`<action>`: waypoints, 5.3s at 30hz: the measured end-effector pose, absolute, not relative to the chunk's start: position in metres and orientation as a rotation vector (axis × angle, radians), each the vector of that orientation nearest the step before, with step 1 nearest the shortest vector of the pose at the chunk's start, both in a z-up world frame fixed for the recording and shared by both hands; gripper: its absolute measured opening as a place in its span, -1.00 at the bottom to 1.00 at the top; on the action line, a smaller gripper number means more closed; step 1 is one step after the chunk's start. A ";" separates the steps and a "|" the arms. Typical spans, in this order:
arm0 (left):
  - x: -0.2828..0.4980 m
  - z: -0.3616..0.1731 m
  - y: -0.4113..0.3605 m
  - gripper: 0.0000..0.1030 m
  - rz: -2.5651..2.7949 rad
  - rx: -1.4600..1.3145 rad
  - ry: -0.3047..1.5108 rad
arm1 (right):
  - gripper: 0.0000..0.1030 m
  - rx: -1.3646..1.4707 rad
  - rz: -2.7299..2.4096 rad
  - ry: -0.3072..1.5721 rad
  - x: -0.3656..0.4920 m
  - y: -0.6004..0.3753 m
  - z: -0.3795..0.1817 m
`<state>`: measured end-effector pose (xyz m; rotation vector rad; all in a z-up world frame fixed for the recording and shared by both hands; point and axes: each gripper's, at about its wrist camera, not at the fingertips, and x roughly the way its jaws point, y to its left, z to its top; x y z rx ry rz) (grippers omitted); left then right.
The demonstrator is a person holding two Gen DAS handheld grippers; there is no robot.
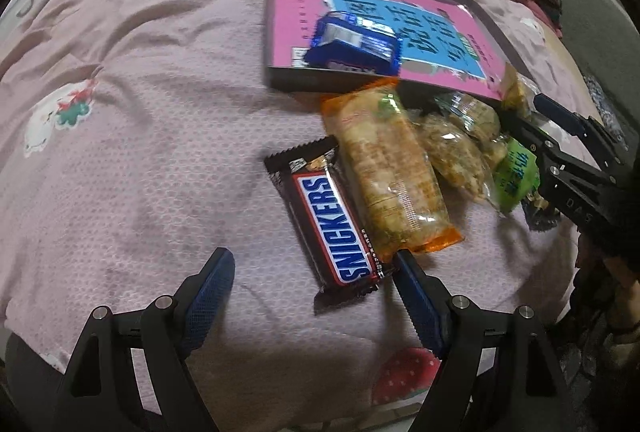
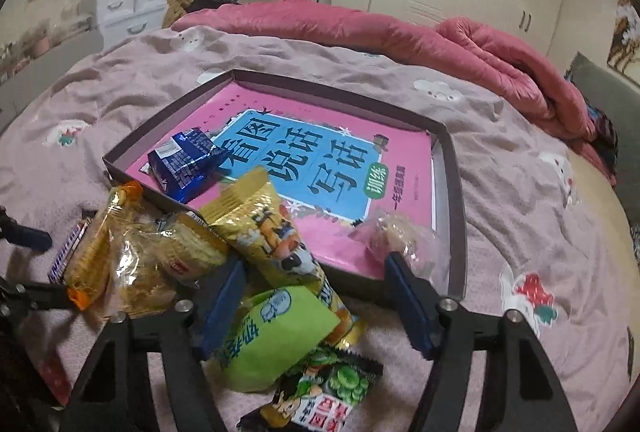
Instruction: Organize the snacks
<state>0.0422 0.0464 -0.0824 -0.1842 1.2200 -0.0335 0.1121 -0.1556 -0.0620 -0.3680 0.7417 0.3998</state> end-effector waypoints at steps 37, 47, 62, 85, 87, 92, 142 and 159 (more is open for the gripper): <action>0.049 -0.091 0.060 0.43 0.062 -0.201 1.260 | -0.59 -0.218 0.458 0.714 0.115 -0.168 -0.053; 0.067 -0.092 0.056 -0.30 0.070 -0.155 1.229 | -0.66 -0.216 0.476 0.699 0.113 -0.167 -0.050; 0.051 -0.072 0.076 -0.43 -0.003 -0.285 1.159 | -0.69 -0.150 0.479 0.646 0.095 -0.184 -0.030; 0.050 -0.015 0.065 -0.43 -0.066 -0.264 1.026 | -0.69 -0.037 0.437 0.537 0.091 -0.207 0.005; 0.052 -0.013 0.064 -0.43 -0.070 -0.263 1.021 | -0.69 -0.022 0.441 0.529 0.091 -0.208 0.009; 0.059 -0.008 0.057 -0.43 -0.084 -0.259 1.016 | -0.69 0.007 0.444 0.520 0.094 -0.212 0.015; 0.164 -0.015 -0.017 -0.43 -0.231 -0.207 1.058 | -0.69 0.090 0.439 0.618 0.153 -0.198 0.009; 0.183 -0.040 -0.033 -0.43 -0.253 -0.184 1.098 | -0.69 0.019 0.402 0.711 0.164 -0.188 -0.014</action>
